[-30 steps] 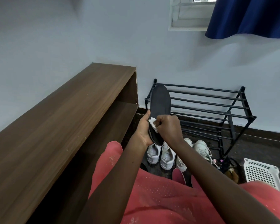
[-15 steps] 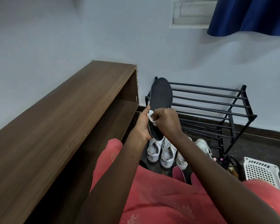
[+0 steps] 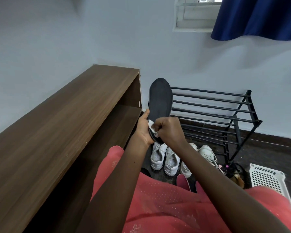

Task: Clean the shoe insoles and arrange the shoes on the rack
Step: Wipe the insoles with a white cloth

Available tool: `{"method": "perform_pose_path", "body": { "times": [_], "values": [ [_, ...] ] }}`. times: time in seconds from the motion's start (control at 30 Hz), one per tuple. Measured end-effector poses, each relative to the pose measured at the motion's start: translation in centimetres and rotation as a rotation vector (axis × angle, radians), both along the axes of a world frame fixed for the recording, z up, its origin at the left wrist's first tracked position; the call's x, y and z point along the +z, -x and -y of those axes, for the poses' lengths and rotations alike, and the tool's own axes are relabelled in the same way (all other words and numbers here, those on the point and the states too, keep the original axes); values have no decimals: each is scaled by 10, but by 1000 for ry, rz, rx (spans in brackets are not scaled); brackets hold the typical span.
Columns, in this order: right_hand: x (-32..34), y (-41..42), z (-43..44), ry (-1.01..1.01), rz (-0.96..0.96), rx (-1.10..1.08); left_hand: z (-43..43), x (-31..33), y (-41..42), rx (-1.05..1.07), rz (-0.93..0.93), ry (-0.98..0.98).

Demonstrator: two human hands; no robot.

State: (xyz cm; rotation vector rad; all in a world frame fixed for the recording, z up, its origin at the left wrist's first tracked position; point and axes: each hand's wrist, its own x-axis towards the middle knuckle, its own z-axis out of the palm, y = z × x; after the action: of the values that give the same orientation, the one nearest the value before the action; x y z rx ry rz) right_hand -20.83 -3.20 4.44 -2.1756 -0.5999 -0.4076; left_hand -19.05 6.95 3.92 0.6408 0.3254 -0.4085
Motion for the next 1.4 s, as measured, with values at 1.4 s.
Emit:
{"method": "perform_pose_path", "body": {
  "times": [1.4],
  "values": [
    [5,-27,-10,103,13,-108,7,2,14,62,-22,-43]
  ]
}}
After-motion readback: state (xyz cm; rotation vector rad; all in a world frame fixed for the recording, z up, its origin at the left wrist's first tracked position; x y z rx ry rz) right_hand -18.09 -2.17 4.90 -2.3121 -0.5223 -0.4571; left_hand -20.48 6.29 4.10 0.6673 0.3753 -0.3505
